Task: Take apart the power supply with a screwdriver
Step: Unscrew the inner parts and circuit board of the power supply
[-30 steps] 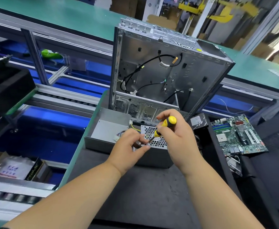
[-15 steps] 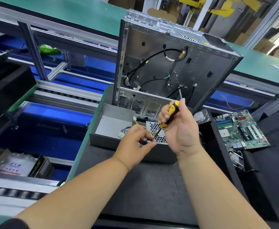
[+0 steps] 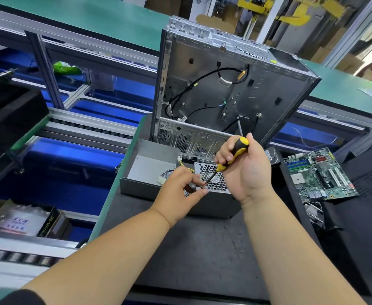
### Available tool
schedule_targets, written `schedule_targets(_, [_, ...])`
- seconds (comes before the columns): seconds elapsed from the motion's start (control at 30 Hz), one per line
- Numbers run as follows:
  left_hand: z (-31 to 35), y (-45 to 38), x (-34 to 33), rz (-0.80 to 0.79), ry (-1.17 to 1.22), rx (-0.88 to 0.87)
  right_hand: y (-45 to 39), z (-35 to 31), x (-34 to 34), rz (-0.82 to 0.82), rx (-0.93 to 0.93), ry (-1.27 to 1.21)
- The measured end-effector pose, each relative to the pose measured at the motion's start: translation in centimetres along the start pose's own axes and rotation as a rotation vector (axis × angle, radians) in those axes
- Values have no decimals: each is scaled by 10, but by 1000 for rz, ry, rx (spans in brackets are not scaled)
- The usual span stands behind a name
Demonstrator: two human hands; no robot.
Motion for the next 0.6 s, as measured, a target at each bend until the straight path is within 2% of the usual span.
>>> schedule_targets(0.23, [1, -3, 1, -7, -12, -15, 4, 2, -6, -66, 10, 2])
schedule_targets(0.6, [0, -2, 0, -24, -24, 7, 6, -7, 0, -26, -27, 137])
Point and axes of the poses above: each hand's wrist, its own y-axis away from the middle knuckle, its own x-axis out of the back of the hand, z = x × y, the point moved 9 cm from there along -y, towards the middle knuckle, and after that the axes turned 2 degrees about -x, right-handed, at the moved point
